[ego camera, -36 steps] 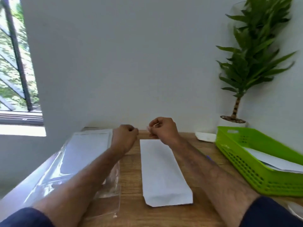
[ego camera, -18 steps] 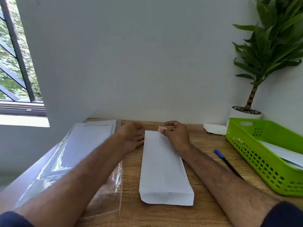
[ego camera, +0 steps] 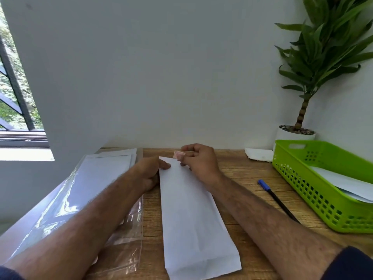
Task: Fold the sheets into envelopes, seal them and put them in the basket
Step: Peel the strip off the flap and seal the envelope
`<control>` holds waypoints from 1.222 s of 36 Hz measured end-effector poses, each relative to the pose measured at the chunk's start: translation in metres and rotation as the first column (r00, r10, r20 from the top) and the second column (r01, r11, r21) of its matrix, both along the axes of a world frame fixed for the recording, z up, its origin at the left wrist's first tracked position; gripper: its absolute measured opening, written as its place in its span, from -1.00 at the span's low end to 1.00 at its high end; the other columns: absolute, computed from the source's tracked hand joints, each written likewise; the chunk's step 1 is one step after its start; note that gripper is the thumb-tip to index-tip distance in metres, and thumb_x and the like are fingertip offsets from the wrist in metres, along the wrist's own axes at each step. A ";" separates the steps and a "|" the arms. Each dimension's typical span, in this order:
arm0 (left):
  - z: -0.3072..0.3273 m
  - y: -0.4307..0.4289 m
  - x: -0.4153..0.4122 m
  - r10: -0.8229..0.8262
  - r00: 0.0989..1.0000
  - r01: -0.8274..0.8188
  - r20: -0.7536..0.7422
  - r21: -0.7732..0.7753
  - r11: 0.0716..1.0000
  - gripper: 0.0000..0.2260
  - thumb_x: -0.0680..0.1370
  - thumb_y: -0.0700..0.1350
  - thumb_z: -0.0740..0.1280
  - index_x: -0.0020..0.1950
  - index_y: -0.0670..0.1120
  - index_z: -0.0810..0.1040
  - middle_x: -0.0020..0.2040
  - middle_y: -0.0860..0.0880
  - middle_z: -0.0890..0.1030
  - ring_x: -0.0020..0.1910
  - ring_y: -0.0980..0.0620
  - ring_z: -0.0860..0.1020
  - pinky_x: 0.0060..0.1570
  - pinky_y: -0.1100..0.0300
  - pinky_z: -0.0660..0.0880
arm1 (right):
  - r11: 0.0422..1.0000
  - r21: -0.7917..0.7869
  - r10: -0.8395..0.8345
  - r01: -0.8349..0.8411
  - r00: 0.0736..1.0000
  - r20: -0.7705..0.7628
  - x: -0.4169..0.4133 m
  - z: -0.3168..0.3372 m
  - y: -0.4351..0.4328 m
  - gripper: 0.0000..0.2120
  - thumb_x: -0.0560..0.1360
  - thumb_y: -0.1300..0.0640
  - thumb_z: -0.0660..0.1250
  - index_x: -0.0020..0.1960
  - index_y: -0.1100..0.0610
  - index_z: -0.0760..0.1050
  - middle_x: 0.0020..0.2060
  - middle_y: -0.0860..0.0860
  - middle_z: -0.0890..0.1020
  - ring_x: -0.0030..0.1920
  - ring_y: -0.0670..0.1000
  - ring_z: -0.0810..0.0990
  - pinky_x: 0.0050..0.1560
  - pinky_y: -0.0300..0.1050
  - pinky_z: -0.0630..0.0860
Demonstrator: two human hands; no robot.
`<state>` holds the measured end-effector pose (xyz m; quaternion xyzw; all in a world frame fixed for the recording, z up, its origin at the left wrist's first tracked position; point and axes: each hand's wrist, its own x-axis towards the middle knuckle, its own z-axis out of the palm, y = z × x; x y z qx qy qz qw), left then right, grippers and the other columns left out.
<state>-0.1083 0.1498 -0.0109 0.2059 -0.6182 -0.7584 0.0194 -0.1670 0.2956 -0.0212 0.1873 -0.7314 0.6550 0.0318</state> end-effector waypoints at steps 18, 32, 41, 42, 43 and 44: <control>0.012 0.008 0.007 -0.163 0.946 0.191 -0.282 0.075 0.979 -0.64 0.52 -0.48 0.19 0.28 -0.31 0.55 0.18 -0.33 0.64 0.13 -0.28 0.64 0.10 -0.08 0.63 | 0.995 -0.090 -0.032 0.038 0.997 0.073 0.016 0.038 0.012 -0.88 0.40 0.13 0.59 -0.13 0.15 0.71 -0.38 0.02 0.66 -0.46 -0.08 0.53 -0.37 -0.23 0.51; 0.014 0.015 0.010 -0.186 0.893 0.174 -0.410 -0.067 0.983 -0.63 0.53 -0.49 0.23 0.29 -0.29 0.56 0.07 -0.32 0.65 0.02 -0.26 0.64 0.13 -0.16 0.60 | 0.985 -0.158 0.096 -0.069 0.981 0.170 0.024 0.044 0.007 -0.88 0.39 0.20 0.59 -0.12 0.20 0.71 -0.36 0.11 0.67 -0.46 -0.02 0.54 -0.40 -0.20 0.52; 0.015 0.017 0.011 -0.221 0.868 0.195 -0.446 -0.104 0.975 -0.63 0.52 -0.51 0.21 0.26 -0.29 0.58 -0.10 -0.28 0.63 -0.14 -0.15 0.63 0.05 -0.06 0.61 | 0.991 -0.130 0.064 -0.045 0.987 0.147 0.025 0.043 0.008 -0.89 0.40 0.23 0.58 -0.11 0.22 0.70 -0.41 0.13 0.65 -0.50 -0.02 0.53 -0.42 -0.20 0.53; 0.015 0.017 0.011 -0.221 0.867 0.196 -0.447 -0.103 0.975 -0.64 0.52 -0.51 0.22 0.25 -0.28 0.58 -0.10 -0.28 0.63 -0.13 -0.15 0.63 0.06 -0.07 0.61 | 0.991 -0.129 0.061 -0.043 0.988 0.144 0.025 0.043 0.008 -0.89 0.40 0.23 0.58 -0.12 0.22 0.70 -0.40 0.13 0.66 -0.49 -0.01 0.53 -0.42 -0.20 0.53; 0.015 0.017 0.010 -0.222 0.866 0.195 -0.448 -0.105 0.975 -0.64 0.52 -0.51 0.22 0.25 -0.28 0.59 -0.11 -0.27 0.64 -0.14 -0.15 0.63 0.05 -0.07 0.62 | 0.991 -0.127 0.058 -0.040 0.988 0.142 0.025 0.043 0.008 -0.89 0.39 0.23 0.58 -0.12 0.22 0.70 -0.40 0.14 0.66 -0.49 -0.01 0.53 -0.41 -0.20 0.53; 0.014 0.017 0.010 -0.223 0.866 0.195 -0.448 -0.108 0.975 -0.64 0.52 -0.51 0.22 0.25 -0.27 0.59 -0.12 -0.26 0.65 -0.14 -0.14 0.64 0.04 -0.06 0.62 | 0.992 -0.125 0.053 -0.036 0.989 0.140 0.025 0.043 0.007 -0.89 0.39 0.23 0.58 -0.13 0.22 0.70 -0.39 0.15 0.66 -0.49 -0.01 0.53 -0.41 -0.19 0.53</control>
